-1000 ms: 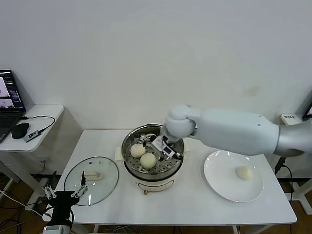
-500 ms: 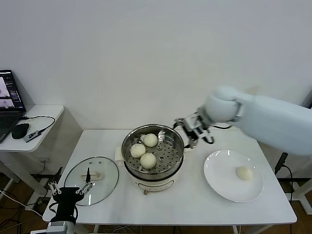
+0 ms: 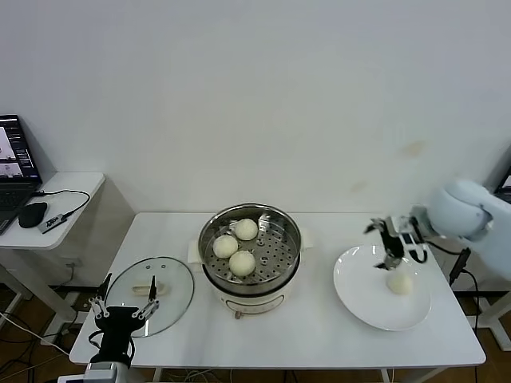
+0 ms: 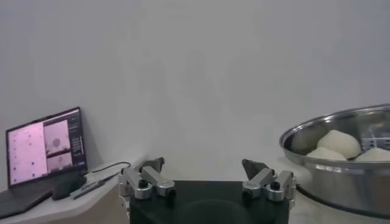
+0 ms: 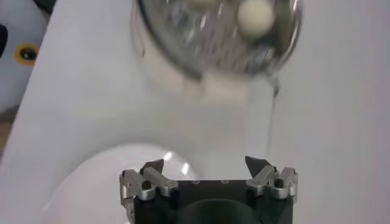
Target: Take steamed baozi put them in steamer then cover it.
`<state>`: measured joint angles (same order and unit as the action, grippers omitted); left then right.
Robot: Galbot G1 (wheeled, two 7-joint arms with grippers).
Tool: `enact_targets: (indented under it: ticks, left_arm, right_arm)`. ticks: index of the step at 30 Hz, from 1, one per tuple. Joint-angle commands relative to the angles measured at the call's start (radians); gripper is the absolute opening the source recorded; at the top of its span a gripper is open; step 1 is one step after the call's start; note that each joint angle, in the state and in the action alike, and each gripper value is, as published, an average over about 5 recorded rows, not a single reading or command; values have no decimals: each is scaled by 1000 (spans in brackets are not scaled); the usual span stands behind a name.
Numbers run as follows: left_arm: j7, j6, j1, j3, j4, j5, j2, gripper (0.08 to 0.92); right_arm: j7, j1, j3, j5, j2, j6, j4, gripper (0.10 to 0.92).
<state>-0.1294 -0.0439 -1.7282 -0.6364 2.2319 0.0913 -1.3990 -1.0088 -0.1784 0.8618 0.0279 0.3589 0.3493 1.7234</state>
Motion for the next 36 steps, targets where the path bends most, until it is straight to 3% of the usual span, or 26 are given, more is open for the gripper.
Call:
enact_targets:
  ticks: [1, 14, 27, 36]
  left_arm:
    - [0, 2, -3, 7, -3, 3, 0, 823]
    - [1, -1, -7, 3, -15, 9, -1, 823]
    - [1, -3, -4, -2, -26, 12, -4, 823]
    - [1, -3, 0, -3, -37, 13, -9, 823]
  right_arm:
    - [26, 244, -105, -99, -127, 28, -39, 823]
    - [46, 597, -435, -193, 0, 5, -239, 823]
    - [51, 583, -468, -222, 137, -67, -461, 823]
    - [70, 561, -456, -238, 213, -71, -516, 821]
